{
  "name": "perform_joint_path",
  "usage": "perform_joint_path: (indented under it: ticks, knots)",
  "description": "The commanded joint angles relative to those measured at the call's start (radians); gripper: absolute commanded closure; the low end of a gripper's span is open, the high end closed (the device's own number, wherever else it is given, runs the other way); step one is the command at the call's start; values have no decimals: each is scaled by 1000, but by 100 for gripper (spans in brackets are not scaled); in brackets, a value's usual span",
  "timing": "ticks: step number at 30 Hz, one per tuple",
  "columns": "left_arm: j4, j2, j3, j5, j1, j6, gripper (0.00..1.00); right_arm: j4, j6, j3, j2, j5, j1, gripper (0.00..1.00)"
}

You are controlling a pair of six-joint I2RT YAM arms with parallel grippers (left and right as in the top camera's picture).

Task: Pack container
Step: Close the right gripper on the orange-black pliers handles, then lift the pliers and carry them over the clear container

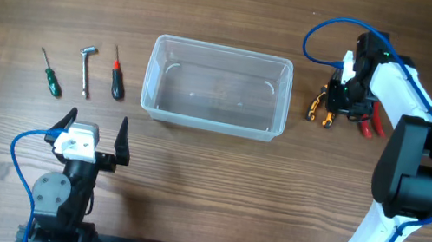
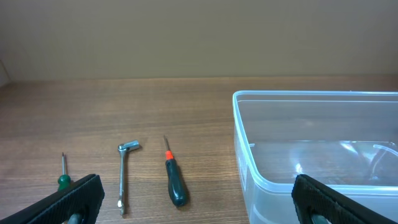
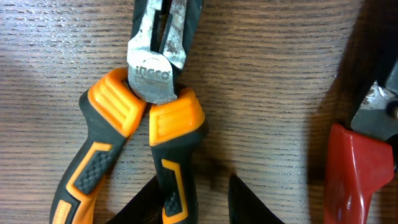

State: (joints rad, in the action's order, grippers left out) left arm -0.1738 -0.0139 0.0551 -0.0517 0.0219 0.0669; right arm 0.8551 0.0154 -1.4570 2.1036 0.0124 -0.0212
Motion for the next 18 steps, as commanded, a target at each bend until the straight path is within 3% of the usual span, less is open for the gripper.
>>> perform_joint_path:
  ticks: [1,8,12,18]
  knots:
    - [2,8,-5,-15,8,11,0,10,-23,2,49,-39,1,68]
    - [2,8,-5,-15,8,11,0,14,-14,2,49,-35,1,81]
    - [2,8,-5,-15,8,11,0,9,-15,2,49,-35,1,96]
    - [2,8,-5,-15,8,11,0,9,-16,-12,45,-30,1,96]
